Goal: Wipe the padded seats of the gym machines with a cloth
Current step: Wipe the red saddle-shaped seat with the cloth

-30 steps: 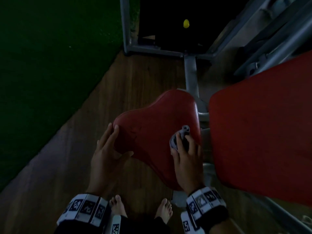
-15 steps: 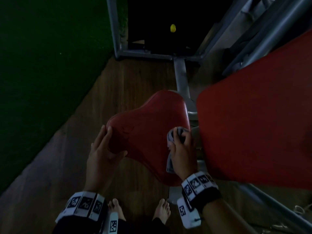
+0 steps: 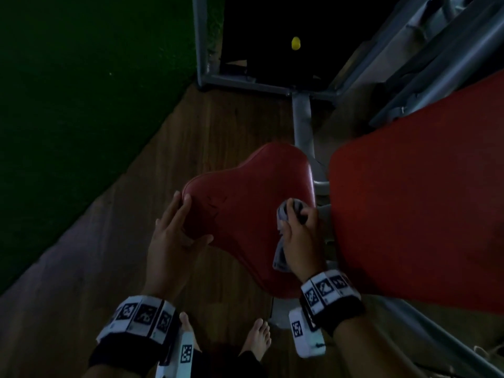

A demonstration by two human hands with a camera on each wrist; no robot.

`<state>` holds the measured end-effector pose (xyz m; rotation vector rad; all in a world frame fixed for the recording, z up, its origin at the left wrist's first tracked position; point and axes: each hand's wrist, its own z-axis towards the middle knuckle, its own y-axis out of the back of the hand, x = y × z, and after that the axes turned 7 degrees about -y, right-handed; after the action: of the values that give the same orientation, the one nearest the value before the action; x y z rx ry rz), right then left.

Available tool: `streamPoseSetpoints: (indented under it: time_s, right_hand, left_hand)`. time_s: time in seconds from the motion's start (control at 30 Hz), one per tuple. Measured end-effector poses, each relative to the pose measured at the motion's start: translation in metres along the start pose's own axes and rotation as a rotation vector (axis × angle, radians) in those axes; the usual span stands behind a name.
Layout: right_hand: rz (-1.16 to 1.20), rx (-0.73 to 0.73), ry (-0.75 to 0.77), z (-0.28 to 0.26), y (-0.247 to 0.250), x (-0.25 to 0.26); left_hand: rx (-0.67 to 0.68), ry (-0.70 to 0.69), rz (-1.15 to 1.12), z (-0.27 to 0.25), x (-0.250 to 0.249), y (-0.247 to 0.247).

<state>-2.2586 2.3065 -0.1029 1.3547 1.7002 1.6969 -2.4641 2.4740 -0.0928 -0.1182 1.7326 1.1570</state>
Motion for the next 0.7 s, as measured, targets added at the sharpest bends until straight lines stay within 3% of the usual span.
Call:
streamPoseSetpoints:
  time_s: [0.13, 0.27, 0.4, 0.5, 0.6, 0.7]
  right_hand:
    - [-0.081, -0.020, -0.036, 0.043, -0.003, 0.015]
    - [-0.236, 0.003, 0.053, 0.079, 0.003, 0.032]
    - [0.075, 0.022, 0.129, 0.045, 0.007, 0.009]
    - [-0.023, 0.034, 0.226, 0.012, 0.010, -0.023]
    - [-0.064, 0.009, 0.104, 0.013, 0.016, -0.025]
    - [-0.113, 0.085, -0.066, 0.040, 0.019, -0.005]
  left_hand:
    - [0.002, 0.001, 0.001, 0.001, -0.001, 0.000]
    - [0.005, 0.024, 0.002, 0.002, -0.005, -0.002]
    - [0.004, 0.040, 0.017, 0.003, -0.005, -0.001]
    - [-0.001, 0.033, 0.051, 0.002, -0.003, -0.001]
    - [-0.011, 0.015, 0.074, 0.001, -0.002, -0.001]
    - [-0.011, 0.013, 0.091, 0.001, -0.002, -0.002]
